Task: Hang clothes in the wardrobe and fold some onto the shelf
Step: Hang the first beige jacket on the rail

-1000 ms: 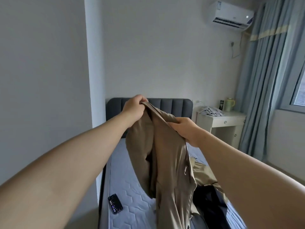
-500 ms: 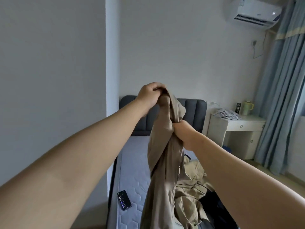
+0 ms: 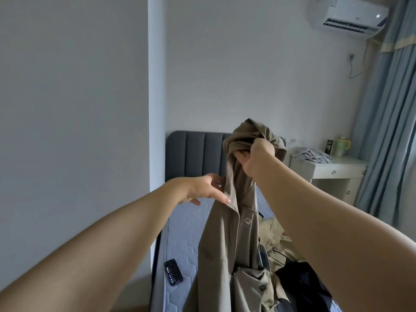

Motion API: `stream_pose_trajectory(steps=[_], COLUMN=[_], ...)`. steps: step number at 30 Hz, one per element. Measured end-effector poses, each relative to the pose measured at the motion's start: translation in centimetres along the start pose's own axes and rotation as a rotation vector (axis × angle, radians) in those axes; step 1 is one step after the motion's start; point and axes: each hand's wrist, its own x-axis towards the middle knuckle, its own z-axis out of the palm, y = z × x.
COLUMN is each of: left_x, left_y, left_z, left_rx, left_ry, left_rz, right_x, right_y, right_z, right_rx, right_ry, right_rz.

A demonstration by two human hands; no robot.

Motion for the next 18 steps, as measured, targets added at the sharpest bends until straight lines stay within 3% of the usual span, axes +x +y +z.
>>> stream_pose_trajectory(steps=[2,5,9,11,13,16,18], left_x=[0.8,1.7,0.7,-0.2,-0.8,-1.3,-2.4], left_y=[0.3,0.9,0.7,0.8,1.4,1.9,1.0], left_z=[1.5,1.9,0.1,-1.0,-2.6,-4.8,-5.5], left_rx=[0.046,0.084,0.729,0.765,0.446,-0.338,-0.575], left_ry=[0.117,0.475,0.702,0.761,0.737,0.626,0.528], left_rz=[0.029,0.018,0.023,0.068,0.016,-0.064,-0.113], right_x=[-0.8,-1.6,-1.7,-1.4,-1.3,-1.5,-1.7], right_y=[0.2,0.2,-0.3,-0.2,0.4,1.9,3.0], right_z=[0.3,0.2,-0.8,-1.2,-1.4,-1.0,-0.5], right_rx=[0.033,-0.03,-0.245,-0.41,-0.551,-0.778,-0.888], right_ry=[-0.034,-0.072,-0.077,-0.06,-0.089,-0.162,-0.167], right_rz=[0.027,0.024,-0.024,-0.072,-0.12,-0.157,-0.176])
